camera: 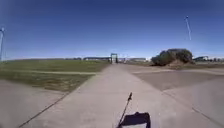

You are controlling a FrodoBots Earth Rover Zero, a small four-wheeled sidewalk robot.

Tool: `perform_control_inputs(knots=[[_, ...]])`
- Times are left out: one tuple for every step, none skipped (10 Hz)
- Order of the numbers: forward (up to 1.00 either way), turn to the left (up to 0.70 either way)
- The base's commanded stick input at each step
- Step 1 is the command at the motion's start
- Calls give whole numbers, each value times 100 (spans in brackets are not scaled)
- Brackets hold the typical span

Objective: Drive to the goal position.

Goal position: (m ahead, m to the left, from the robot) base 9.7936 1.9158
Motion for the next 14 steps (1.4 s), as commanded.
perform_control_inputs(knots=[[100, 0], [100, 0], [100, 0], [100, 0], [100, 0], [100, 0], [100, 0], [100, 0], [100, 0], [100, 0], [100, 0], [100, 0], [100, 0], [100, 0]])
